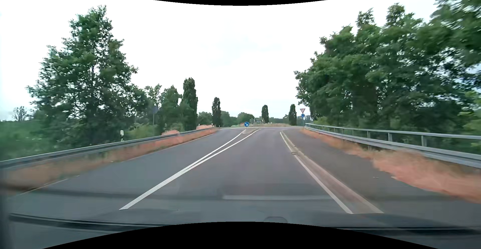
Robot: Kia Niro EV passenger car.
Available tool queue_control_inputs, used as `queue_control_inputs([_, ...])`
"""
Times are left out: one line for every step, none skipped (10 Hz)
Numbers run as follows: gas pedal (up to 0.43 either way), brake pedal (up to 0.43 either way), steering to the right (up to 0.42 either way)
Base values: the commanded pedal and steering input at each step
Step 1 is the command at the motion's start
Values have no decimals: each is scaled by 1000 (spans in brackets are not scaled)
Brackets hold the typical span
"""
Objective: Follow the waypoints while adhering to traffic rules and regulations
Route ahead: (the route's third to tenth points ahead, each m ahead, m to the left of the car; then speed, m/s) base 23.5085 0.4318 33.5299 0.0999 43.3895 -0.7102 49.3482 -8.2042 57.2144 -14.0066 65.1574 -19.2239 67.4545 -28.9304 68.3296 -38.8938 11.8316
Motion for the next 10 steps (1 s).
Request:
queue_control_inputs([0,165,14])
queue_control_inputs([0,165,13])
queue_control_inputs([0,171,13])
queue_control_inputs([0,177,13])
queue_control_inputs([0,183,13])
queue_control_inputs([0,189,13])
queue_control_inputs([0,189,12])
queue_control_inputs([0,189,12])
queue_control_inputs([0,195,12])
queue_control_inputs([0,195,10])
